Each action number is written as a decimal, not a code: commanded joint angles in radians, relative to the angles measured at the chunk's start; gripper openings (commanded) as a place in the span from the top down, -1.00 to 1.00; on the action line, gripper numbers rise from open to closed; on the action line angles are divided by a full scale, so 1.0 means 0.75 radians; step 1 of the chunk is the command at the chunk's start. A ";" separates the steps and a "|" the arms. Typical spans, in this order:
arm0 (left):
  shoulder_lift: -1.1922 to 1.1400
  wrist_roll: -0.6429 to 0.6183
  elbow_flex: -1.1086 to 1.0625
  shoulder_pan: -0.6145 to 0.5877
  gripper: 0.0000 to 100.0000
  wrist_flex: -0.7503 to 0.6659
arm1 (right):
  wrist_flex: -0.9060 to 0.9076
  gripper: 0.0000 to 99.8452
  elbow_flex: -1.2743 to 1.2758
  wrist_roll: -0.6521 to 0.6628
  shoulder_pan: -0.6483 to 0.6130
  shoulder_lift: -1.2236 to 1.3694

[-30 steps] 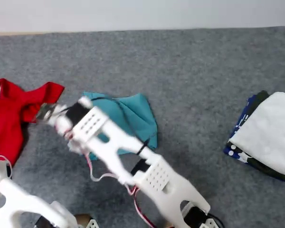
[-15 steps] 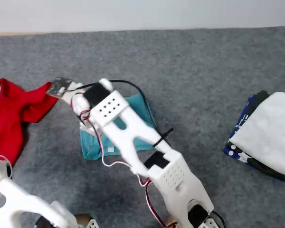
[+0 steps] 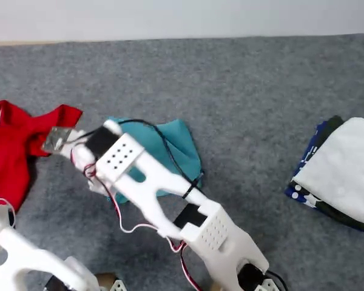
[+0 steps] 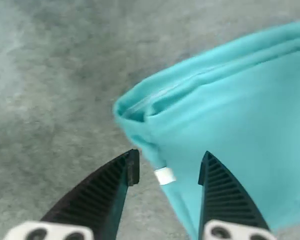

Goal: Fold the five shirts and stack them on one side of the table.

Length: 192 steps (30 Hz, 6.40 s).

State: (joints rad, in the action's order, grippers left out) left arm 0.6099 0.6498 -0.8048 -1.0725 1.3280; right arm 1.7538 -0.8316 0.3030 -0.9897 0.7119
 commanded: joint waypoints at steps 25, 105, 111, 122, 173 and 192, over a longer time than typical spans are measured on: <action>0.037 0.006 0.009 0.008 0.98 0.006 | -0.095 0.90 -0.131 0.010 0.099 0.075; 0.023 -0.917 -0.071 1.489 0.98 -0.352 | 0.050 0.98 -0.800 -0.018 0.656 0.130; 0.023 -1.043 -0.204 1.487 0.98 -0.522 | 0.046 0.98 -0.796 -0.018 0.652 0.130; 0.020 -1.119 -0.224 1.534 0.98 -0.608 | 0.044 0.98 -0.792 -0.018 0.652 0.132; -0.712 -1.199 0.386 1.354 0.99 -0.610 | 0.050 0.98 -0.910 -0.012 0.574 0.118; -0.313 -0.986 0.412 0.704 0.99 -0.428 | 0.058 0.98 -0.667 -0.008 0.339 0.116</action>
State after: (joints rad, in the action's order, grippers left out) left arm 0.2862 -0.1051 -0.5178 -0.4710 0.9996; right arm 1.7568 -1.3487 0.3015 -0.6859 0.8301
